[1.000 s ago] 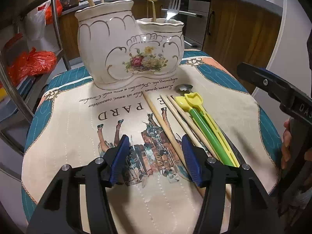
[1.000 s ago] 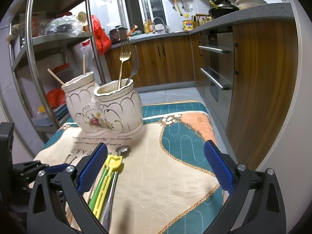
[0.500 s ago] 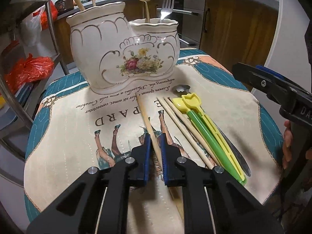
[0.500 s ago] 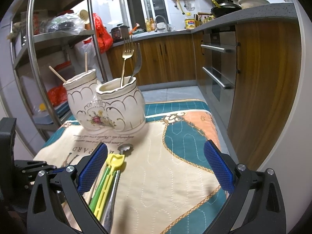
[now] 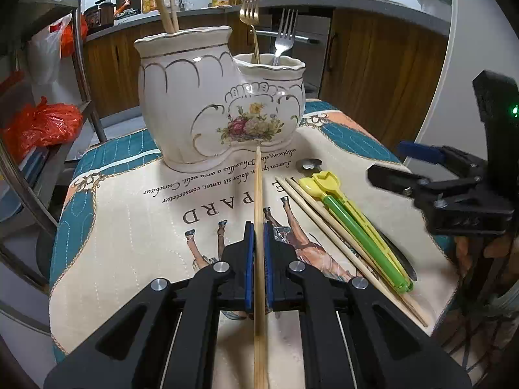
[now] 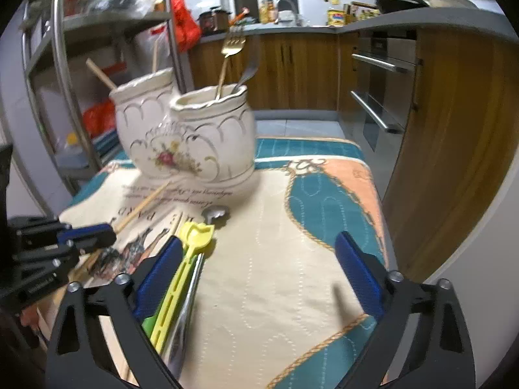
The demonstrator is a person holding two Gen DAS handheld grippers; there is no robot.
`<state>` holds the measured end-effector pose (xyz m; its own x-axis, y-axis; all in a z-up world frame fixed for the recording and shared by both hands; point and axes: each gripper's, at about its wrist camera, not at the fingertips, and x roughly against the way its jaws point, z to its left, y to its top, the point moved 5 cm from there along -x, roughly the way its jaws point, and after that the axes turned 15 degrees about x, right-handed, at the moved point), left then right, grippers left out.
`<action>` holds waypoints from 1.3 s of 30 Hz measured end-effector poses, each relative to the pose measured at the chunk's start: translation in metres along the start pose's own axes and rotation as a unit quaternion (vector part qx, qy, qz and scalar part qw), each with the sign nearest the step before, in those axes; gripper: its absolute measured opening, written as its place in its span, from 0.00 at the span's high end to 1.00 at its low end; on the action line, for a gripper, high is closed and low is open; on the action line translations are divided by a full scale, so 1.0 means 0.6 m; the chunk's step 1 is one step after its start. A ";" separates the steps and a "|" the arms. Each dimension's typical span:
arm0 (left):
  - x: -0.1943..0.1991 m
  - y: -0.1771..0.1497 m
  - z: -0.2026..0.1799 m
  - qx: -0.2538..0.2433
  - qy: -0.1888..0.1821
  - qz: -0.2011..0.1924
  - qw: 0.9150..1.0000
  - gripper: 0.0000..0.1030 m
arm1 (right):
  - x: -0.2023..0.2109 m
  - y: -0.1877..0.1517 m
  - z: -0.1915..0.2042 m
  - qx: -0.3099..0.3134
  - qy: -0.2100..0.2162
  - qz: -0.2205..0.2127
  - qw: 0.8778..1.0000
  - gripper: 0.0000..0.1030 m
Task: Organize utensils
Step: 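Close the left tool on another wooden chopstick, then close the right tool on the yellow plastic utensil, then carry the chopstick above the tall cup while the right tool carries the yellow utensil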
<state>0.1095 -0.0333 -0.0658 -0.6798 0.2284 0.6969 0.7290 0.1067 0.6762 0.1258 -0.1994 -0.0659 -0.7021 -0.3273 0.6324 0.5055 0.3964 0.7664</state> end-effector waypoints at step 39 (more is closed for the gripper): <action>0.037 -0.002 0.023 0.010 -0.096 -0.043 0.994 0.94 | 0.030 0.040 0.080 0.015 0.054 -0.022 0.998 0.89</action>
<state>0.0945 -0.0152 -0.0545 -0.7140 0.3971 0.5766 0.6709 0.1523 0.7258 0.1014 -0.1546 -0.0414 -0.6644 -0.4358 0.6072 0.4584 0.4041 0.7916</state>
